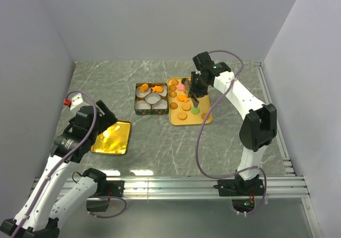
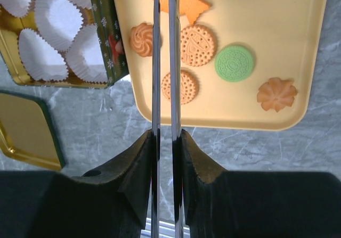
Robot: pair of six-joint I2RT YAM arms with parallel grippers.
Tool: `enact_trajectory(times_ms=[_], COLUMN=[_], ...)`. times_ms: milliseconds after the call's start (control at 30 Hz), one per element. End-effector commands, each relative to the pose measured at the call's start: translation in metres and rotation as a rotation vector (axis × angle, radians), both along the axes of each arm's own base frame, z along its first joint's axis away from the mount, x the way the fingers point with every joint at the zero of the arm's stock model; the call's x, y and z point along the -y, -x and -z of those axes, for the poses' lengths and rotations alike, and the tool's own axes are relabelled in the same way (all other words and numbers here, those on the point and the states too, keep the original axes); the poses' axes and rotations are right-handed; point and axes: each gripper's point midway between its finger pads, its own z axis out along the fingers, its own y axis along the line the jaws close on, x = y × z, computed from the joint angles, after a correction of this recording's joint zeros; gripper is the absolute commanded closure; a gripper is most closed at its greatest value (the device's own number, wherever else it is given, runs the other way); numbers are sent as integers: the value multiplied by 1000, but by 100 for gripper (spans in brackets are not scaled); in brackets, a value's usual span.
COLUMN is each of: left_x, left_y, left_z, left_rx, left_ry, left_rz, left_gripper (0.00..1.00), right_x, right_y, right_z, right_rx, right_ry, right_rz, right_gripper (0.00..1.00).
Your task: Pack the cookies
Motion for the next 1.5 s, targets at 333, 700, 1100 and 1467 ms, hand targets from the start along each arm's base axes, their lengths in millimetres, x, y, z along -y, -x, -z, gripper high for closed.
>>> enact_trajectory(times_ms=[333, 700, 1100, 1467], left_x=[-2, -3, -4, -5], left_y=[-2, -2, -1, 0], left_z=[-9, -9, -9, -11], left_rx=[41, 42, 45, 51], left_ry=[1, 1, 2, 5], left_rz=[-7, -5, -16, -21], left_gripper=[1, 1, 1, 1], right_x=[-36, -107, -135, -143], right_y=[19, 56, 56, 46], right_z=[-78, -102, -75, -43], right_rx=[127, 148, 120, 98], right_ry=[-140, -233, -205, -170], right_rz=[-66, -236, -286, -302], right_gripper=[100, 100, 100, 100])
